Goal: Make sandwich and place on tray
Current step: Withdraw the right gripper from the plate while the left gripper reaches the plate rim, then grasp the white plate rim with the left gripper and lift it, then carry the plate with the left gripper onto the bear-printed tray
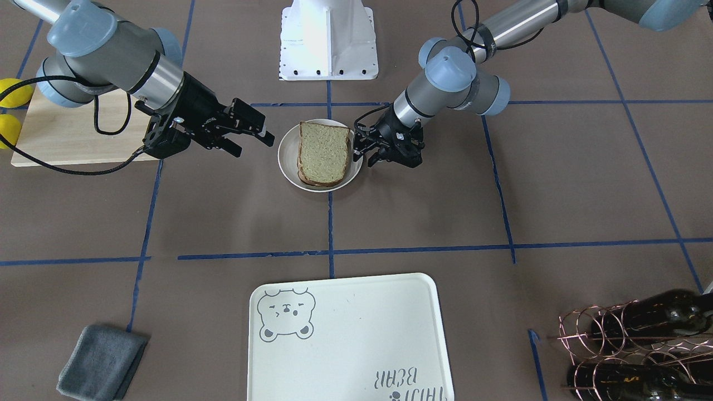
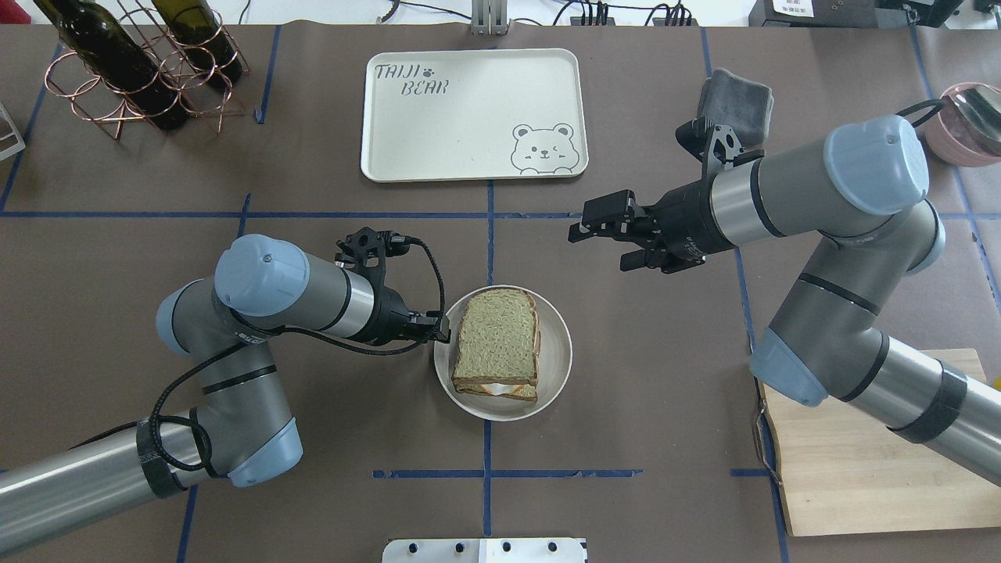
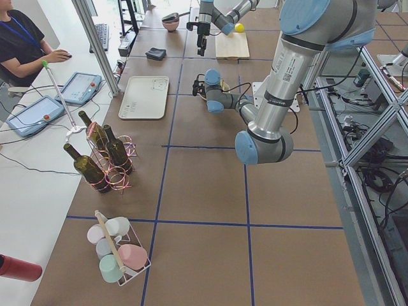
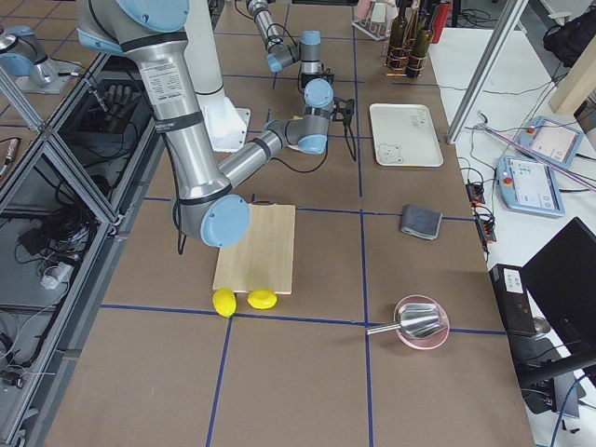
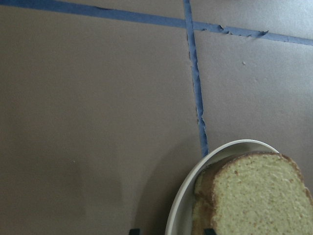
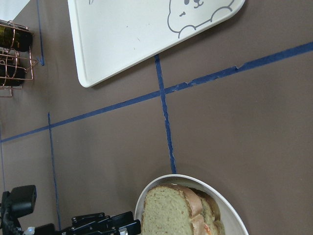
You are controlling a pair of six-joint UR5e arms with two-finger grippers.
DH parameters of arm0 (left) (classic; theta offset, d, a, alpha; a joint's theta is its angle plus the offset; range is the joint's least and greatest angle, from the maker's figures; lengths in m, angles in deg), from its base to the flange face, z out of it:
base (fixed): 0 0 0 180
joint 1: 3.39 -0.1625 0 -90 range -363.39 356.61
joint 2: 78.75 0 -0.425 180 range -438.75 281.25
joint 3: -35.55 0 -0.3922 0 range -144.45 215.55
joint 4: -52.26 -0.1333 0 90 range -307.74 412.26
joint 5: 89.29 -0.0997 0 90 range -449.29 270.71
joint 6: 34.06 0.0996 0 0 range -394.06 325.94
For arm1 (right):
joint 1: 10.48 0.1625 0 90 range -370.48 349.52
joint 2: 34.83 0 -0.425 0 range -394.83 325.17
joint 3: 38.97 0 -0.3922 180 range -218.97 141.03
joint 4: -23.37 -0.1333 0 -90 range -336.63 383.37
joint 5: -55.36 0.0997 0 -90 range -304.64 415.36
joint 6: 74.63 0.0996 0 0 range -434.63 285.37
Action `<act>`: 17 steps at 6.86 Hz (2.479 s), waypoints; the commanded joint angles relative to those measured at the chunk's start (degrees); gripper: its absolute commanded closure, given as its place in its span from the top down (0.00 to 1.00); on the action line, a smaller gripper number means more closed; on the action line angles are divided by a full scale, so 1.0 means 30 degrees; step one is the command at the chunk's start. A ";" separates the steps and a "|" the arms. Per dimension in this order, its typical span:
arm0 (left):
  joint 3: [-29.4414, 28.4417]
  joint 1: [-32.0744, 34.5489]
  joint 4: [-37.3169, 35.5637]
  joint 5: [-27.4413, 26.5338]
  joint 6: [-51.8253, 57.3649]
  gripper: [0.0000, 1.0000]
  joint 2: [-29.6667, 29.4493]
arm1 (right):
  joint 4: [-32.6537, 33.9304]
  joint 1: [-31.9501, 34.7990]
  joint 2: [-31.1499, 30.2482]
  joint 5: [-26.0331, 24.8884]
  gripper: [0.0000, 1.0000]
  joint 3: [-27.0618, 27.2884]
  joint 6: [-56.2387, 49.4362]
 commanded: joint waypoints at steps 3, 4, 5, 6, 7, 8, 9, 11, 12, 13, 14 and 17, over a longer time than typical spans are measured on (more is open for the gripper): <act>-0.0467 -0.0276 0.0004 -0.0016 -0.0010 0.37 -0.0352 | 0.0000 0.0393 -0.0116 0.0554 1.00 0.0030 0.0000; -0.0467 -0.0276 0.0004 -0.0016 -0.0010 0.23 -0.0353 | 0.0000 0.0424 -0.0116 0.0557 1.00 0.0030 0.0000; -0.0438 -0.0276 0.0004 -0.0016 0.0019 0.03 -0.0353 | 0.0000 0.0511 -0.0232 0.0557 1.00 0.0059 0.0000; -0.0408 -0.0247 0.0004 0.0013 -0.0009 0.00 -0.0353 | 0.0000 0.0541 -0.0262 0.0586 1.00 0.0030 0.0000; -0.0350 -0.0247 0.0033 0.0013 -0.0126 0.00 -0.0382 | 0.0000 0.0571 -0.0291 0.0616 1.00 0.0059 0.0000; -0.0088 -0.0131 0.0033 0.0042 -0.1055 0.00 -0.0324 | 0.0000 0.0716 -0.0408 0.0935 1.00 0.0146 0.0000; 0.0175 0.0421 0.0004 0.0332 -0.1354 0.00 -0.0352 | -0.0058 0.1326 -0.1047 0.1924 1.00 0.0582 0.0000; 0.0442 0.1419 -0.0259 0.1620 -0.1909 0.00 -0.0440 | -0.0117 0.2500 -0.1841 0.3482 1.00 0.0994 -0.0029; 0.0384 0.1829 -0.0666 0.1595 -0.2407 0.00 -0.0905 | -0.0117 0.2911 -0.2193 0.3922 1.00 0.1316 -0.0029; 0.0151 0.2355 -0.2178 0.1479 -0.3572 0.00 -0.2098 | -0.0146 0.3321 -0.2573 0.4420 1.00 0.1580 -0.0058; -0.0402 0.2883 -0.2599 0.1420 -0.4773 0.00 -0.2951 | -0.0147 0.3673 -0.2606 0.4889 1.00 0.1612 -0.0058; -0.4206 0.4758 -0.2429 -0.0125 -0.5722 0.00 -0.4949 | -0.0059 0.3793 -0.2461 0.4835 1.00 0.1524 -0.0029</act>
